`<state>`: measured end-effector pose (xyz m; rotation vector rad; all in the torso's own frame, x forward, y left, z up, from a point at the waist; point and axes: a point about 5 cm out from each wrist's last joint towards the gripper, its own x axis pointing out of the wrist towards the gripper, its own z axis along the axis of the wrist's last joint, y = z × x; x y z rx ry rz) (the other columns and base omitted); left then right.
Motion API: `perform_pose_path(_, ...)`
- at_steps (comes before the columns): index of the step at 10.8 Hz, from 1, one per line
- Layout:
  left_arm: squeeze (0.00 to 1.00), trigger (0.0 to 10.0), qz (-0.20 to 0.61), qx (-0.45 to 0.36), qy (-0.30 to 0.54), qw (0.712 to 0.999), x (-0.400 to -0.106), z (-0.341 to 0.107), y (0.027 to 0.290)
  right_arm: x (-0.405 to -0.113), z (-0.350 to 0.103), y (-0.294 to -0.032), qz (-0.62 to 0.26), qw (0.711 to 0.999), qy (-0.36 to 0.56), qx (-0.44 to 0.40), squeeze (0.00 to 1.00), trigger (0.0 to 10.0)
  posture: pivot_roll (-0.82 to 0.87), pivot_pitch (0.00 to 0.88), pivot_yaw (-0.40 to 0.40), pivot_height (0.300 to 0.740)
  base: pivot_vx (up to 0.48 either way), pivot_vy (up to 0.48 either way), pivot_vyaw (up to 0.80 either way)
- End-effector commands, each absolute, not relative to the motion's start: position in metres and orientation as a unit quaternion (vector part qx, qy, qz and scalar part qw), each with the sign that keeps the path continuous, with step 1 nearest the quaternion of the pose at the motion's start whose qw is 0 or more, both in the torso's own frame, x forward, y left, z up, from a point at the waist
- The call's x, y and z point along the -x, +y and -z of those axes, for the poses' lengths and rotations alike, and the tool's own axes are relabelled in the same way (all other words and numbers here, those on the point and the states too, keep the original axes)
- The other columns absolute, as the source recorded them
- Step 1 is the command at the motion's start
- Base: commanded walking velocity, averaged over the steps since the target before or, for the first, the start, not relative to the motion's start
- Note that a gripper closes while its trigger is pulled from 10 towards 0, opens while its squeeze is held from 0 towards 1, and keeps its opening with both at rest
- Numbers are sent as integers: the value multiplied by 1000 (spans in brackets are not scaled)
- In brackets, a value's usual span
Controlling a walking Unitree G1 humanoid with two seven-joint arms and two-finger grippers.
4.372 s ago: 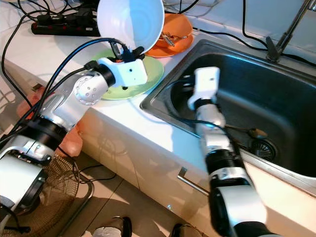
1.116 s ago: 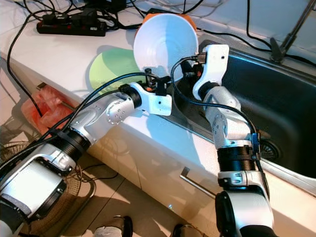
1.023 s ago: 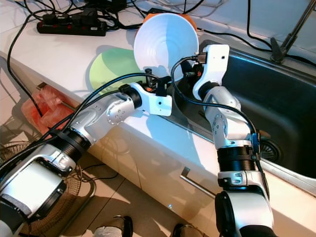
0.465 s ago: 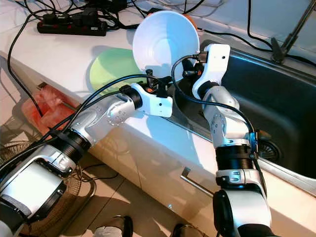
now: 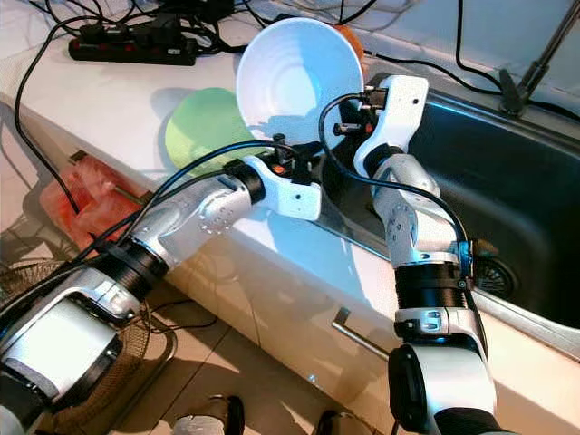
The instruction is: Kitchen organization
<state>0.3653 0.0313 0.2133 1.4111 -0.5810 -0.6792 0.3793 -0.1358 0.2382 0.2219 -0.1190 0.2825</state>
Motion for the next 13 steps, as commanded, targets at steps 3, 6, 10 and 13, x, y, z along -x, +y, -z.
perform_pose_path(3,1000,10000,282,-611,-326,664,-359,-240,20,-382,-221,-142,-114,987,-18,-114,0,0,75,124,-12,740,0,0,0)
perform_pose_path(6,1000,10000,275,-608,-339,663,-357,-244,18,-384,-221,-148,-85,989,-17,-121,0,0,76,123,-12,740,0,0,0)
perform_pose_path(10,0,10000,269,-597,-336,677,-357,-242,20,-387,-227,-171,-5,989,-36,-144,0,0,73,124,-11,740,0,0,0)
perform_pose_path(13,0,10000,270,-479,-285,785,-357,-232,33,-387,-229,-198,83,984,-54,-149,0,0,74,116,-10,740,0,0,0)
